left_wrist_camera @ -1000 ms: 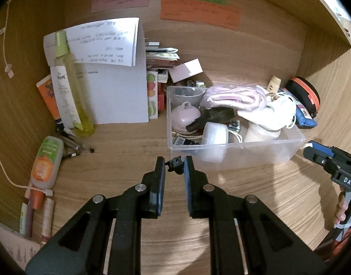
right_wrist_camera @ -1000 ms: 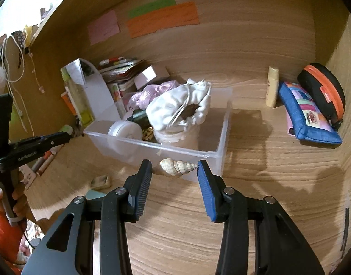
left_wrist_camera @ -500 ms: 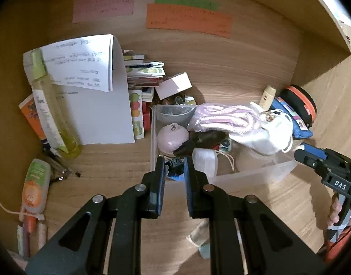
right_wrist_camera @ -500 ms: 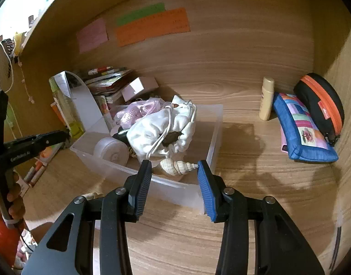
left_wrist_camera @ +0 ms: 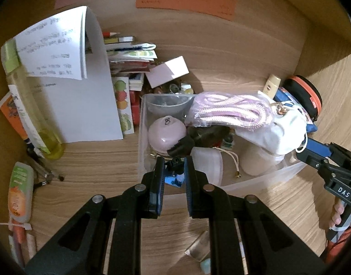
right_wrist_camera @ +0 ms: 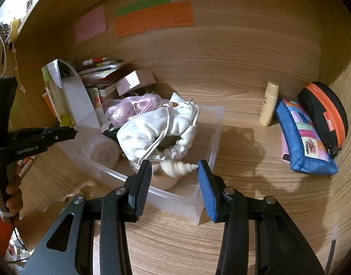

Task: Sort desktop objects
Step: 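Carry black clip and white shell with both grippers over the bin, then open left gripper to drop clip while right drops shell into bin, then grasp teal-and-white tube with right gripper while left moves toward tan block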

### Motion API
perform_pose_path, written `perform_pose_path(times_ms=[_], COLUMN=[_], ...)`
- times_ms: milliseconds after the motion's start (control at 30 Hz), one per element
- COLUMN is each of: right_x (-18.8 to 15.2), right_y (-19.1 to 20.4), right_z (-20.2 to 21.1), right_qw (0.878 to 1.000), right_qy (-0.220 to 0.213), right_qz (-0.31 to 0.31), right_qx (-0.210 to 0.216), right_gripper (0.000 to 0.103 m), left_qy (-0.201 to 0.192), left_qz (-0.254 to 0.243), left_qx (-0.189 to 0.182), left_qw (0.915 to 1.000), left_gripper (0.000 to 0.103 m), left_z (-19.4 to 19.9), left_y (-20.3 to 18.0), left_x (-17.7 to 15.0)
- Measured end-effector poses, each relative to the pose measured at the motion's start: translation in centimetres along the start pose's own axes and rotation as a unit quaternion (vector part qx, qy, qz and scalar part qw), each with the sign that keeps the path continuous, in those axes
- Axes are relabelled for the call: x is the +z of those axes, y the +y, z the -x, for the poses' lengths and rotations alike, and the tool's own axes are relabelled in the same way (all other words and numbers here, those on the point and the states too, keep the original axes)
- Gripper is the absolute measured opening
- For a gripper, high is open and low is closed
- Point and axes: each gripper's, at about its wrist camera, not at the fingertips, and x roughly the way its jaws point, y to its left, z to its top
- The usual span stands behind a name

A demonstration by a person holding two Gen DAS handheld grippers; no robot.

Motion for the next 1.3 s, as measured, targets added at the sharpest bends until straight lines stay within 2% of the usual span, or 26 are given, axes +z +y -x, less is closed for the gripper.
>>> perform_pose_path(times_ms=[100, 167, 267, 333, 400, 500, 567, 633, 733, 833, 1000, 1300], right_x=[0.0, 0.0, 0.0, 0.0, -0.1, -0.2, -0.4, -0.5, -0.8, -1.2, -2.2, -4.3], right_y=[0.4, 0.7, 1.2, 1.7, 2.2, 3.0, 3.5, 4.1, 4.9, 5.8, 7.8, 11.9], right_z=[-0.1, 0.0, 0.6, 1.0, 1.4, 2.1, 2.6, 3.1, 3.5, 3.8, 3.6, 0.9], right_qw=[1.0, 1.0, 1.0, 0.999, 0.999, 0.999, 0.999, 0.999, 0.999, 0.999, 1.0, 0.998], right_qy=[0.0, 0.0, -0.007, -0.013, -0.016, -0.02, -0.022, -0.023, -0.02, -0.013, 0.006, 0.063], right_qz=[0.01, 0.013, 0.018, 0.023, 0.027, 0.029, 0.031, 0.032, 0.031, 0.028, 0.025, 0.022], right_qx=[-0.013, -0.017, -0.023, -0.028, -0.033, -0.034, -0.033, -0.033, -0.023, -0.014, 0.001, 0.023], right_gripper=[0.038, 0.043, 0.056, 0.063, 0.071, 0.078, 0.082, 0.084, 0.085, 0.085, 0.086, 0.087], left_qy=[0.002, 0.006, 0.006, -0.001, -0.015, -0.033, -0.043, -0.057, -0.069, -0.072, -0.074, -0.077], left_qz=[-0.005, -0.011, -0.022, -0.033, -0.042, -0.051, -0.053, -0.051, -0.049, -0.043, -0.027, 0.019], left_qx=[-0.001, -0.002, -0.003, 0.0, 0.008, 0.016, 0.022, 0.032, 0.044, 0.048, 0.061, 0.081], left_qw=[1.0, 0.9999, 0.9997, 0.9995, 0.999, 0.998, 0.9974, 0.9965, 0.9954, 0.9953, 0.995, 0.9936], left_gripper=[0.015, 0.015, 0.023, 0.044, 0.055, 0.062, 0.069, 0.082, 0.091, 0.095, 0.097, 0.1], left_z=[-0.2, -0.3, 0.1, 0.6, 1.5, 3.0, 4.1, 5.3, 6.7, 8.0, 9.4, 11.3], left_y=[-0.2, -0.5, -0.9, -1.2, -1.4, -1.6, -1.4, -1.0, -0.2, 0.8, 2.5, 6.6], left_x=[0.0, -0.1, -0.2, -0.4, -0.6, -0.9, -1.1, -1.5, -2.1, -2.8, -4.2, -7.7])
